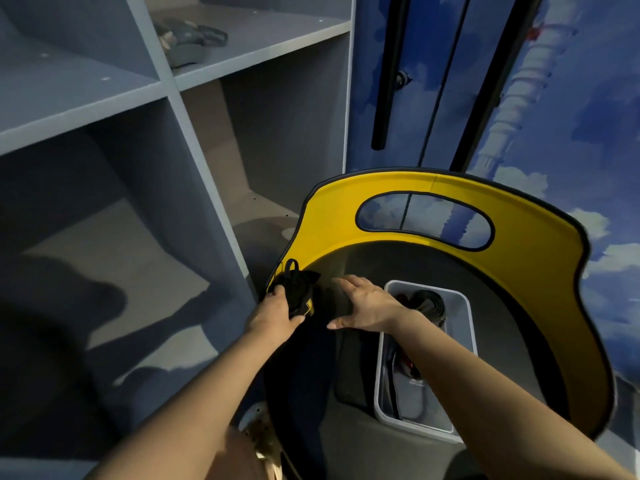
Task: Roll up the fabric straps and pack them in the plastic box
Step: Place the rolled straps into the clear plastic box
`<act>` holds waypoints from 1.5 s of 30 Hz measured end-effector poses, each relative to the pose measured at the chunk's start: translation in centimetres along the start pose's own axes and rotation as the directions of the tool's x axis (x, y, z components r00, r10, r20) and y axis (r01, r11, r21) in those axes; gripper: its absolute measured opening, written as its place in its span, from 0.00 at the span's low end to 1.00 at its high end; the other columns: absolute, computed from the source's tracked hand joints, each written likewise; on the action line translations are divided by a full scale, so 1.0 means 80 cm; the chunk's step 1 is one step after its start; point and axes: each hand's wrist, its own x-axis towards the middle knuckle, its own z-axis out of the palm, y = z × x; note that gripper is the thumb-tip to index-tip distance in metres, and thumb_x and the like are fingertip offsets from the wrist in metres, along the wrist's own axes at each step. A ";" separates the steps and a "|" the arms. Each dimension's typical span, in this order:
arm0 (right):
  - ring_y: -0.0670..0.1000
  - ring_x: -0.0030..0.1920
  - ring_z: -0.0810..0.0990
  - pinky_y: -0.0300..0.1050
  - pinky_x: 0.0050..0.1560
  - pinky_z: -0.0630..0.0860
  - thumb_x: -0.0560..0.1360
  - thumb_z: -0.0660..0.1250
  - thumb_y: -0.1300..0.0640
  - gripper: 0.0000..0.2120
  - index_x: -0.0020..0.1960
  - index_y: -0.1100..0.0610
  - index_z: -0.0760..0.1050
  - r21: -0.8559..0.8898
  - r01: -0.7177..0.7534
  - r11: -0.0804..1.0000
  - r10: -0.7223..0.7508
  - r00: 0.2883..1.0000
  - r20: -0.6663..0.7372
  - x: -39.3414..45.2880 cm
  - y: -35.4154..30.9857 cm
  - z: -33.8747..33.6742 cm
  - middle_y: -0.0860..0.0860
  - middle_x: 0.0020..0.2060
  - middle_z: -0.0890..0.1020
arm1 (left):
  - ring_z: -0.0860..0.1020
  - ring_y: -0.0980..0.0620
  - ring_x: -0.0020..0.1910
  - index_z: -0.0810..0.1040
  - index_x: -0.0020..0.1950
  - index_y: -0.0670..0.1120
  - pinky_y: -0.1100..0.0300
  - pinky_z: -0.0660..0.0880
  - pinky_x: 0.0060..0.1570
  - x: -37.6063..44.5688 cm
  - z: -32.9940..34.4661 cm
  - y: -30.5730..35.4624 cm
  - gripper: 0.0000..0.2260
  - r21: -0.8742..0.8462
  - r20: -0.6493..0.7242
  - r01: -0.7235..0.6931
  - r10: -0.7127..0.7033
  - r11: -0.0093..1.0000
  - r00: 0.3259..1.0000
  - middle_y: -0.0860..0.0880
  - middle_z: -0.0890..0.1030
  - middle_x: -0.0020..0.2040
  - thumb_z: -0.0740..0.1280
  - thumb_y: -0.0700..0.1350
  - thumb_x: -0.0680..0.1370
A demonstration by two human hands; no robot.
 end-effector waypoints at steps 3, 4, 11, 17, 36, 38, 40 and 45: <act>0.55 0.74 0.56 0.52 0.71 0.59 0.66 0.73 0.41 0.47 0.76 0.52 0.52 0.020 0.003 1.000 -0.003 1.000 -0.018 0.033 -0.016 0.009 0.52 0.74 0.59 | 0.74 0.42 0.63 0.57 0.71 0.42 0.51 0.74 0.58 0.009 0.000 -0.016 0.30 -0.027 0.078 0.119 -0.116 0.993 0.990 0.42 0.73 0.65 0.68 0.48 0.76; 0.55 0.75 0.54 0.53 0.72 0.58 0.65 0.74 0.41 0.49 0.76 0.53 0.51 0.014 0.004 1.000 -0.003 1.000 -0.021 0.044 -0.020 0.012 0.51 0.74 0.57 | 0.74 0.43 0.63 0.56 0.71 0.42 0.52 0.74 0.58 0.012 0.000 -0.018 0.30 -0.051 0.092 0.139 -0.134 0.989 0.987 0.42 0.73 0.65 0.68 0.47 0.75; 0.55 0.76 0.50 0.53 0.74 0.53 0.62 0.76 0.41 0.57 0.77 0.53 0.43 -0.021 -0.029 0.999 0.030 0.998 0.063 0.095 -0.033 0.028 0.53 0.76 0.52 | 0.74 0.45 0.61 0.54 0.72 0.41 0.58 0.72 0.53 0.027 0.011 -0.015 0.36 -0.256 0.143 0.200 -0.167 0.946 0.975 0.42 0.72 0.63 0.72 0.43 0.71; 0.58 0.63 0.71 0.51 0.64 0.70 0.63 0.79 0.51 0.46 0.72 0.58 0.57 0.257 -0.064 0.964 0.070 0.997 -0.014 0.087 -0.038 0.046 0.56 0.63 0.65 | 0.74 0.43 0.60 0.54 0.73 0.43 0.54 0.75 0.54 0.035 0.014 -0.014 0.34 -0.282 0.131 0.201 -0.170 0.938 0.977 0.41 0.72 0.62 0.69 0.37 0.73; 0.51 0.64 0.72 0.45 0.66 0.69 0.60 0.80 0.49 0.41 0.68 0.56 0.67 0.435 0.004 0.900 0.110 0.965 -0.238 -0.047 -0.008 0.011 0.53 0.63 0.74 | 0.63 0.44 0.71 0.54 0.76 0.53 0.47 0.67 0.66 -0.012 -0.029 0.035 0.45 -0.032 0.137 -0.327 0.329 0.944 0.934 0.45 0.66 0.72 0.77 0.48 0.67; 0.49 0.62 0.74 0.44 0.64 0.71 0.59 0.80 0.49 0.39 0.66 0.55 0.68 0.448 0.015 0.894 0.114 0.959 -0.260 -0.065 -0.003 0.005 0.52 0.61 0.76 | 0.63 0.44 0.71 0.55 0.76 0.53 0.48 0.66 0.67 -0.021 -0.033 0.047 0.43 -0.034 0.132 -0.363 0.364 0.931 0.922 0.45 0.66 0.72 0.76 0.45 0.68; 0.48 0.59 0.75 0.42 0.61 0.72 0.60 0.80 0.50 0.37 0.65 0.54 0.69 0.442 0.020 0.897 0.115 0.954 -0.278 -0.084 0.002 -0.002 0.50 0.58 0.77 | 0.66 0.45 0.70 0.57 0.75 0.53 0.48 0.67 0.67 -0.029 -0.036 0.059 0.41 -0.011 0.126 -0.403 0.401 0.915 0.907 0.45 0.68 0.71 0.76 0.44 0.68; 0.46 0.56 0.77 0.39 0.57 0.73 0.60 0.80 0.49 0.34 0.62 0.53 0.70 0.430 0.032 0.902 0.096 0.957 -0.273 -0.129 0.013 -0.012 0.48 0.54 0.79 | 0.71 0.44 0.64 0.58 0.73 0.53 0.50 0.74 0.58 -0.057 -0.042 0.093 0.42 0.209 0.144 -0.491 0.470 0.846 0.871 0.46 0.71 0.66 0.78 0.51 0.65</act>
